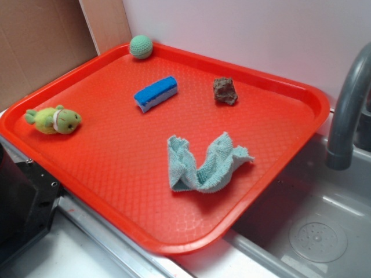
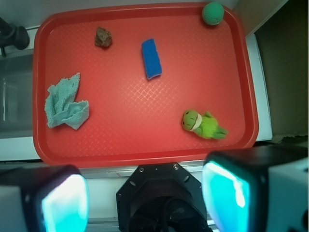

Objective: Grab the blue cloth.

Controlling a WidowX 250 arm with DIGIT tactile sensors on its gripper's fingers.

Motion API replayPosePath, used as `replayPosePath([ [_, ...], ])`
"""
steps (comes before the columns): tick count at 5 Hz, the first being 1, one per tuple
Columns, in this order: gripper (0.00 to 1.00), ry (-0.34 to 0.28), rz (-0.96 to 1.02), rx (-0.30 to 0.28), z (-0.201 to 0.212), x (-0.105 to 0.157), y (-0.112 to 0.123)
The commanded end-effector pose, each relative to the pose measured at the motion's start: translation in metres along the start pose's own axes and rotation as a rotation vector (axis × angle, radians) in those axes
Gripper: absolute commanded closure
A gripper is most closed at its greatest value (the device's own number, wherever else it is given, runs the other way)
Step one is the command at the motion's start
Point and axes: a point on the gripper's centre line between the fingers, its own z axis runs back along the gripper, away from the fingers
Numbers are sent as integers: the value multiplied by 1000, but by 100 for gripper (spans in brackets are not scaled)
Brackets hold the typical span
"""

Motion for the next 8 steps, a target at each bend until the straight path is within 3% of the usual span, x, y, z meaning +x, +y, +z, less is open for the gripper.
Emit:
replayPosePath([
  [1, 0, 0, 0, 0, 0, 0, 0],
  [2, 0, -23, -242, -100, -45, 44, -50],
  [3, 0, -62, -499, -79, -71, 76, -109],
  [4, 0, -14, -732, -186, -97, 80, -154],
  [5, 0, 59, -975, -220, -108, 52, -170],
  [8, 0, 59, -975, -220, -108, 52, -170],
])
